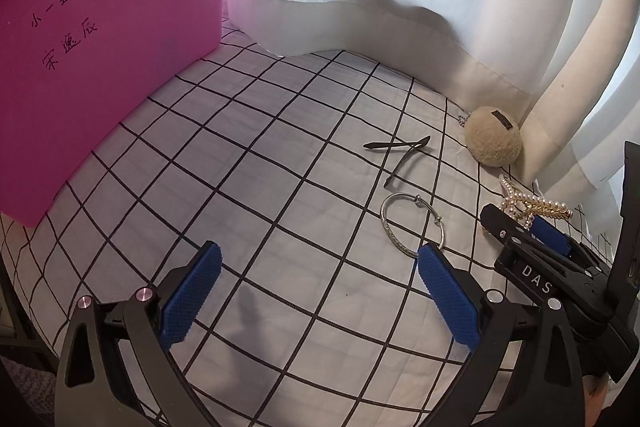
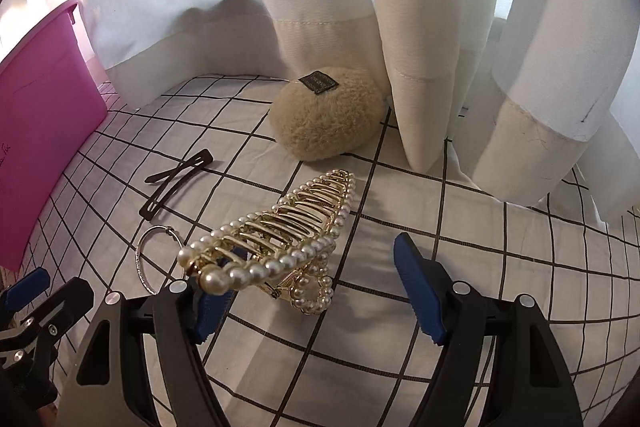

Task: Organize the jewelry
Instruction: 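Grasp the silver bangle with the left tool while the right tool grips the pearl hair clip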

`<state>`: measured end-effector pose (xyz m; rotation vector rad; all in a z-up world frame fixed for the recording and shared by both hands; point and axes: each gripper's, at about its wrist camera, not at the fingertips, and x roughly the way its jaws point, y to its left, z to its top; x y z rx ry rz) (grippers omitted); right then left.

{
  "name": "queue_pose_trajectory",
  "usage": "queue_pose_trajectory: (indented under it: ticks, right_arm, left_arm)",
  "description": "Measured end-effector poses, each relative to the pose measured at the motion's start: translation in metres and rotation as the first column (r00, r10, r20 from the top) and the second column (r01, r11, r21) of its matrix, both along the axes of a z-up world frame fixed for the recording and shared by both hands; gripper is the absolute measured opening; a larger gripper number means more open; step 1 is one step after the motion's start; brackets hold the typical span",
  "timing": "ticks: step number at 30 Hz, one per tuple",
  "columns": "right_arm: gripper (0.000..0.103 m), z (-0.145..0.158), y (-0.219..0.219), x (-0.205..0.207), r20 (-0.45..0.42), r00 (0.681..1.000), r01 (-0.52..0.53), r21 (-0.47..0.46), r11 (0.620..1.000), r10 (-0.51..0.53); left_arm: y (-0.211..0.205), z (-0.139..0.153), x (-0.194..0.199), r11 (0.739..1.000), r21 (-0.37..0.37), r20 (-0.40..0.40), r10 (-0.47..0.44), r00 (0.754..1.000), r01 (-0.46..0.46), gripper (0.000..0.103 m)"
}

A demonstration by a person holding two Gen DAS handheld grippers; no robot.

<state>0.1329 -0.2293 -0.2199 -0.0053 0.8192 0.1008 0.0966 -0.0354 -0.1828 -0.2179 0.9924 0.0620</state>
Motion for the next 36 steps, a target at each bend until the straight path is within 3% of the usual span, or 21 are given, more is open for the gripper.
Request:
queue_pose_trajectory:
  ticks: [11, 18, 26, 36]
  right_arm:
    - [0.072, -0.002, -0.045, 0.012, 0.005, 1.0, -0.002, -0.003, 1.0, 0.002]
    - [0.072, 0.0, -0.055, 0.018, 0.009, 0.999, -0.034, 0.006, 0.999, 0.034]
    - [0.072, 0.003, -0.058, 0.017, 0.016, 0.998, -0.054, -0.016, 0.998, 0.054]
    - [0.072, 0.0, -0.042, 0.023, 0.014, 0.999, -0.043, -0.083, 0.996, 0.045]
  left_arm:
    - [-0.031, -0.019, 0.019, 1.0, -0.009, -0.049, 0.017, 0.999, -0.018, 0.097]
    - [-0.046, -0.02, 0.03, 0.999, 0.02, -0.036, 0.049, 0.998, -0.049, 0.097]
    - [-0.067, -0.026, 0.037, 0.987, 0.146, -0.043, 0.068, 0.997, -0.061, 0.097]
    - [-0.069, -0.026, 0.034, 0.977, 0.158, 0.004, 0.146, 0.989, -0.144, 0.093]
